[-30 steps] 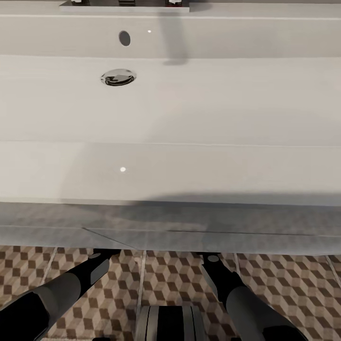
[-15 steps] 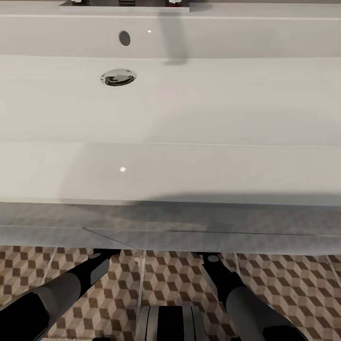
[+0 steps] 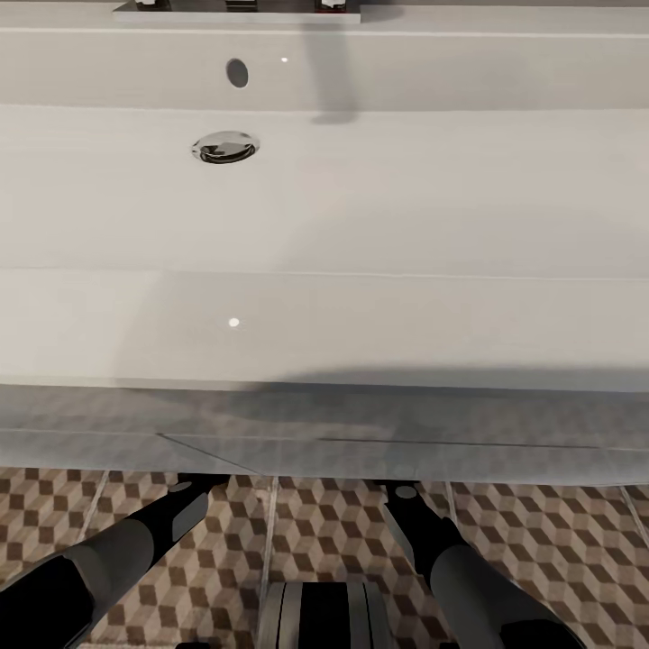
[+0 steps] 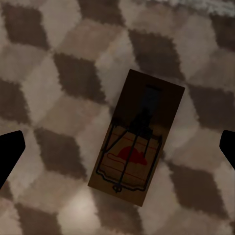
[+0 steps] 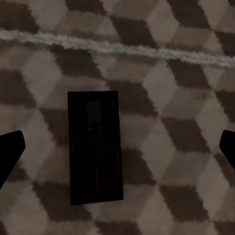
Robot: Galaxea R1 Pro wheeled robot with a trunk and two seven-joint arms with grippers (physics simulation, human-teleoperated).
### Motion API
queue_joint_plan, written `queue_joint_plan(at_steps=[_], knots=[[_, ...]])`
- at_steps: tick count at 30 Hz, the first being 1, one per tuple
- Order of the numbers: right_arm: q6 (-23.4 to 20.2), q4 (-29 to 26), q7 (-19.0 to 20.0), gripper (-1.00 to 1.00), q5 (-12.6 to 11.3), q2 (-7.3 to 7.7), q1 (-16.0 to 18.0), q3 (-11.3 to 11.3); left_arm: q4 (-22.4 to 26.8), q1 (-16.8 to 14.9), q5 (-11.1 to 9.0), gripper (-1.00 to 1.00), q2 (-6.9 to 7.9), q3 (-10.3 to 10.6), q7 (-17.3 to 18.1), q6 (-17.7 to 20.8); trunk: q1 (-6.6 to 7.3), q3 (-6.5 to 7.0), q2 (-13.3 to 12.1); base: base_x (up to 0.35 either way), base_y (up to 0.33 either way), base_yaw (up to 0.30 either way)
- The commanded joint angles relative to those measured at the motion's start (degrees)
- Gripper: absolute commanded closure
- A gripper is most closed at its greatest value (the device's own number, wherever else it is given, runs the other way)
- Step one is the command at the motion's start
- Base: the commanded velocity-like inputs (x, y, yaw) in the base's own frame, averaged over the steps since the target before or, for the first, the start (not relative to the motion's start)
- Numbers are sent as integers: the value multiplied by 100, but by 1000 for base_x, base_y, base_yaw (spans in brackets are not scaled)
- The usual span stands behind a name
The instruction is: Take the four mousetraps from the cabinet in the bathroom and place them on the bathroom floor. Make sure all four end up on the same floor surface, and ensure that at least two of them are either under or directly next to the same bathroom sink.
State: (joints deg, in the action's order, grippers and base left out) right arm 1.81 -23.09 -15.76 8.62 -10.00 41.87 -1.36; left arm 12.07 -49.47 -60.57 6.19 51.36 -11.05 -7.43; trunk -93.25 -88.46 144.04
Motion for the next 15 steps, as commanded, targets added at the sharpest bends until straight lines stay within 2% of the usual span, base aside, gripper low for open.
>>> queue_joint_plan(at_steps=[1, 15], knots=[[3, 7, -33, -100, 34, 0, 2, -14, 15, -1, -42, -100, 5, 49, -38, -13, 1, -3, 1, 0, 0, 0], [8, 7, -36, -100, 35, 0, 6, -14, 15, -1, -42, -100, 5, 49, -38, -13, 1, -3, 1, 0, 0, 0]])
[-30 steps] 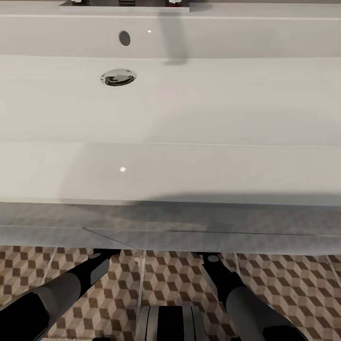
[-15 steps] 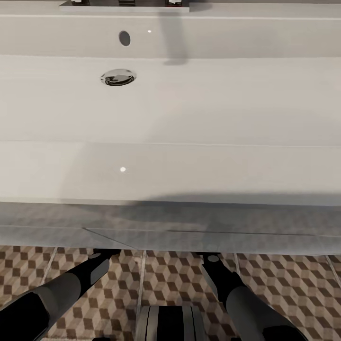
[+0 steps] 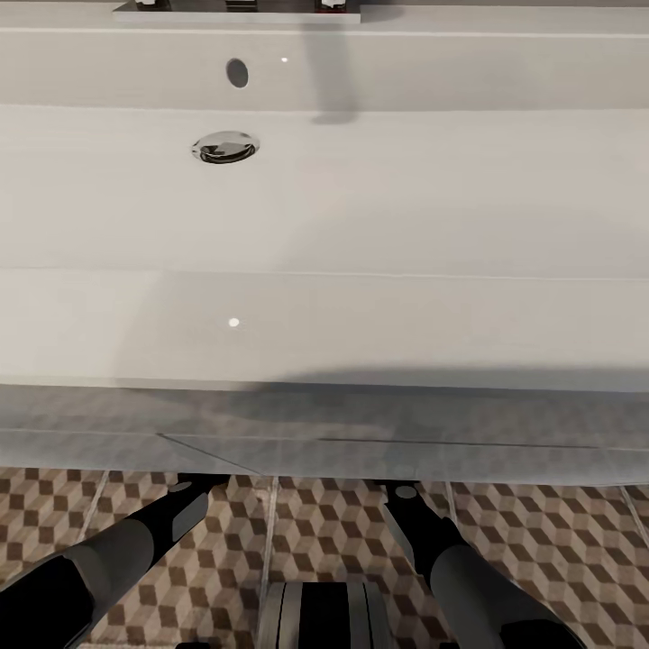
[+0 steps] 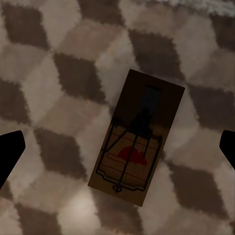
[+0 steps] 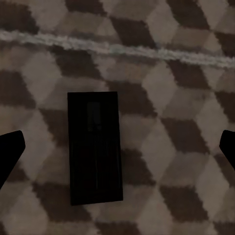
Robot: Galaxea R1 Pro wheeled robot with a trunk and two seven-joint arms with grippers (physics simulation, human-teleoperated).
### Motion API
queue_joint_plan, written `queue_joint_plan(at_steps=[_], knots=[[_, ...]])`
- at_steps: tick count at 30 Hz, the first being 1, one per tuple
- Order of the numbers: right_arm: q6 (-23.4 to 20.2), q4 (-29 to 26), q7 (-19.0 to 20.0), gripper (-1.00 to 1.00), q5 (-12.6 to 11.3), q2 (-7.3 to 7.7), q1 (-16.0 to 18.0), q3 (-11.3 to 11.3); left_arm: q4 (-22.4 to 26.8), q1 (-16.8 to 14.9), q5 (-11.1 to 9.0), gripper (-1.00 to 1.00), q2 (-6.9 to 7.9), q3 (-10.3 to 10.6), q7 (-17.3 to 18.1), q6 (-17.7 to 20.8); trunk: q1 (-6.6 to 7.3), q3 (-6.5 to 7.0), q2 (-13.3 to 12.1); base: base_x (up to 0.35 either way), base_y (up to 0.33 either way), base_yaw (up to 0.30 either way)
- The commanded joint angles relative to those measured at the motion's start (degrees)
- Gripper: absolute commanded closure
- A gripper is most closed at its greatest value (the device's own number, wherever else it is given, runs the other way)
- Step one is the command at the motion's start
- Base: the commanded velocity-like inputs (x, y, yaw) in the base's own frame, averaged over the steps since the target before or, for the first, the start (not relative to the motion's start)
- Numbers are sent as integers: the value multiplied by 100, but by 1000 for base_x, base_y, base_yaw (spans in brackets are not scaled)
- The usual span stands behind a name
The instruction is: Take the four mousetraps from the cabinet in the bathroom and place them on the bathroom floor. Make sure all four end up on the same floor surface, and ensure that at least two of them are either under or directly next to the same bathroom sink.
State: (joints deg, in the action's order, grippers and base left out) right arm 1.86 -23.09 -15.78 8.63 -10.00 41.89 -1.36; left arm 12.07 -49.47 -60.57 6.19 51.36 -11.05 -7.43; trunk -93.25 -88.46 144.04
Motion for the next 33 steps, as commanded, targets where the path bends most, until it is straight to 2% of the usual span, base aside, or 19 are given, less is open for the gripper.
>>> queue_joint_plan(at_steps=[1, 33], knots=[[4, 7, -35, -100, 34, 0, 3, -14, 15, -1, -42, -100, 5, 49, -38, -13, 1, -3, 1, 0, 0, 0], [6, 15, -31, -100, 37, 0, 0, -14, 64, -1, -35, -100, 20, 49, -38, -28, 1, -3, 1, 0, 0, 0]])
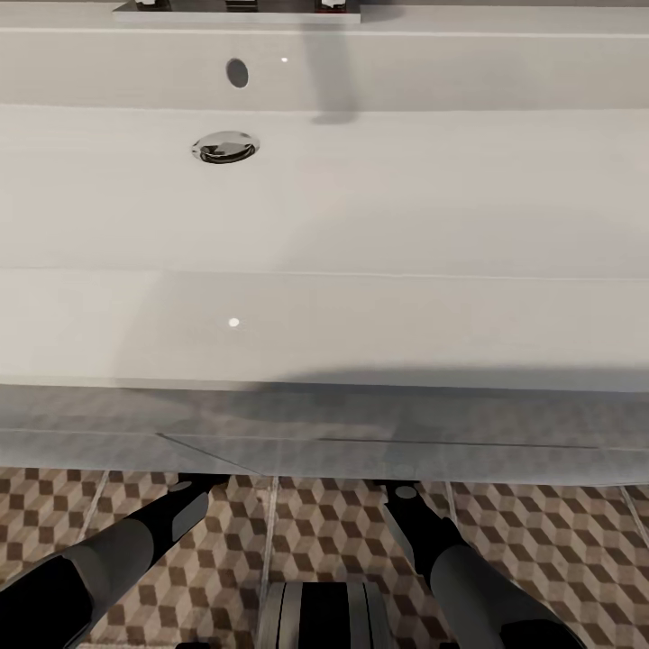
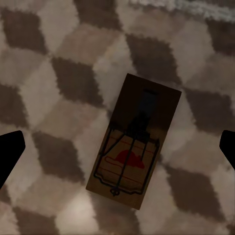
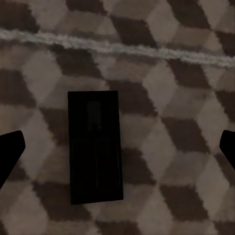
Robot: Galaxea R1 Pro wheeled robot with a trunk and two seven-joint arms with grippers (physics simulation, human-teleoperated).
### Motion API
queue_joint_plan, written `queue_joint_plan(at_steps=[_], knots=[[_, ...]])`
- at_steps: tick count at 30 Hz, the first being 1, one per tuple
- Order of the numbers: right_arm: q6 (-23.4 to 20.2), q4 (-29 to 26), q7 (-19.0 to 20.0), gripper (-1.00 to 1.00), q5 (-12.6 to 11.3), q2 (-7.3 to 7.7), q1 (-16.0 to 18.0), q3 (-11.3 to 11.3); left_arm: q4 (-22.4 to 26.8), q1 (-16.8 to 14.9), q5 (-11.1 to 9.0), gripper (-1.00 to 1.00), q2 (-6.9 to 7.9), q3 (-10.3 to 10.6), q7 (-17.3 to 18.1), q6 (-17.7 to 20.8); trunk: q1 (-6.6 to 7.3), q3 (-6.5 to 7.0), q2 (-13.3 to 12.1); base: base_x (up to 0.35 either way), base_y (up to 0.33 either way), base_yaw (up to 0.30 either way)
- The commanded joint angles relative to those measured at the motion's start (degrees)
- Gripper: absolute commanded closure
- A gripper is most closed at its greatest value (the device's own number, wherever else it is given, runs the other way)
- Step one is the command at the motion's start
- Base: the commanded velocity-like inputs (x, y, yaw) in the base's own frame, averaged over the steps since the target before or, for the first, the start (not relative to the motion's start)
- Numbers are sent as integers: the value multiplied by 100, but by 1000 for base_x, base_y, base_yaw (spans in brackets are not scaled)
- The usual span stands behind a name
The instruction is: Take the four mousetraps from the cabinet in the bathroom and place them on the bathroom floor. Make sure all four end up on the same floor surface, and ensure that at least two of them are either under or directly next to the same bathroom sink.
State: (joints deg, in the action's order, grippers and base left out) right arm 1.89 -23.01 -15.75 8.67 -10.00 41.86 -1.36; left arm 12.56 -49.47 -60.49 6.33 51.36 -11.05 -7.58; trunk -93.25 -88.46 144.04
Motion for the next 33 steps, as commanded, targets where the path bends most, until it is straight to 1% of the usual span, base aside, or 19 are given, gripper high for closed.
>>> queue_joint_plan(at_steps=[1, 20, 25, 33], knots=[[4, 7, -34, -100, 33, 0, 4, -14, 19, -1, -42, -100, 8, 49, -38, -14, 1, -3, 1, 0, 0, 0], [4, 6, -33, -100, 34, 0, -2, -14, 44, -1, -41, -100, 26, 56, -36, -17, 1, -3, 1, -9, 0, 0], [8, 7, -33, -100, 35, 0, -2, -14, 44, -1, -41, -100, 26, 54, -34, -19, 1, -3, 1, -204, 0, 0], [106, 7, -33, -100, 31, 0, -3, -14, 44, -1, -41, -100, 25, 55, -35, -20, 1, -3, 1, -312, 0, 0]])
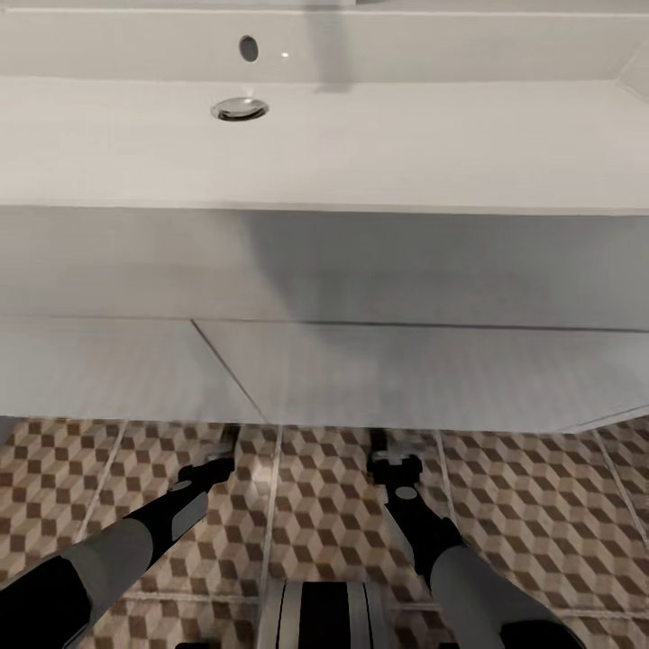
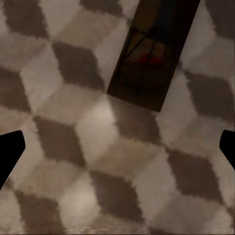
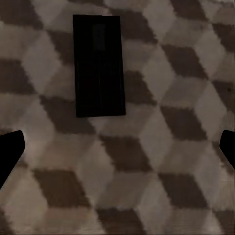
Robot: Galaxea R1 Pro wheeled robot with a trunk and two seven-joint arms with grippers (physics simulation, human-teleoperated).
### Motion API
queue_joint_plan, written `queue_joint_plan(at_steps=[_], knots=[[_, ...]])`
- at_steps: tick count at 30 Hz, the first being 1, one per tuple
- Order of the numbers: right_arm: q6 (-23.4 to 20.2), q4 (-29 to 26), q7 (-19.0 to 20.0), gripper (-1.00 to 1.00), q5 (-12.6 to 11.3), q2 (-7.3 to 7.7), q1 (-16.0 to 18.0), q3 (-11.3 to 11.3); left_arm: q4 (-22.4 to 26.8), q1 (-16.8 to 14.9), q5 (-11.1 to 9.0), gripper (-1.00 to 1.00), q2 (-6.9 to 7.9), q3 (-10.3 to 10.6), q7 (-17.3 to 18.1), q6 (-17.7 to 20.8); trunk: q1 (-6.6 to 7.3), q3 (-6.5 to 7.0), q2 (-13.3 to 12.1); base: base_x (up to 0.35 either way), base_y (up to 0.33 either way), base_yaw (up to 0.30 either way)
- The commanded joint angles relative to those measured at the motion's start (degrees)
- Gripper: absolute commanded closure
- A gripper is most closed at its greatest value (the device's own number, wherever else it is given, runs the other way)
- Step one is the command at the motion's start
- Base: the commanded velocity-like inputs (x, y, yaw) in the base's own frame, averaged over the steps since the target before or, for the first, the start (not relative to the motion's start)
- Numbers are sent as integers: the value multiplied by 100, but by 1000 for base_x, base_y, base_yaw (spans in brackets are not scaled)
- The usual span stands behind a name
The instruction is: Take the four mousetraps from the cabinet in the bathroom and place them on the bathroom floor. Make sure all four end up on the same floor surface, and ensure that at least two of them are either under or directly next to the same bathroom sink.
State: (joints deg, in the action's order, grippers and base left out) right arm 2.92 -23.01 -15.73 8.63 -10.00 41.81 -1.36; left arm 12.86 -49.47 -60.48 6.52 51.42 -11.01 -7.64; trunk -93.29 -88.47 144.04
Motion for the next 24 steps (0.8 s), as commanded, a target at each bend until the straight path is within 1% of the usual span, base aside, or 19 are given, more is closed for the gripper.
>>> queue_joint_plan(at_steps=[1, 7, 11, 16, 24], knots=[[5, 7, -35, -100, 35, 0, 3, -14, 15, -1, -43, -100, 6, 48, -39, -13, 4, -3, 1, -333, 0, 0], [14, 7, -35, -100, 38, 0, 3, -14, 15, -1, -43, -100, 0, 51, -37, -14, 4, -3, 1, -327, 0, 0], [15, 7, -35, -100, 39, 0, 3, -14, 15, -1, -43, -100, 0, 52, -34, -17, 4, -3, 1, -206, 0, 0], [16, 7, -35, -100, 39, 0, 3, -14, 15, -1, -43, -100, -1, 52, -34, -18, 4, -3, 1, -78, 0, 0], [16, 7, -35, -100, 39, 0, 3, -14, 15, -1, -43, -100, -2, 52, -34, -18, 4, -3, 1, -18, 0, 0]])
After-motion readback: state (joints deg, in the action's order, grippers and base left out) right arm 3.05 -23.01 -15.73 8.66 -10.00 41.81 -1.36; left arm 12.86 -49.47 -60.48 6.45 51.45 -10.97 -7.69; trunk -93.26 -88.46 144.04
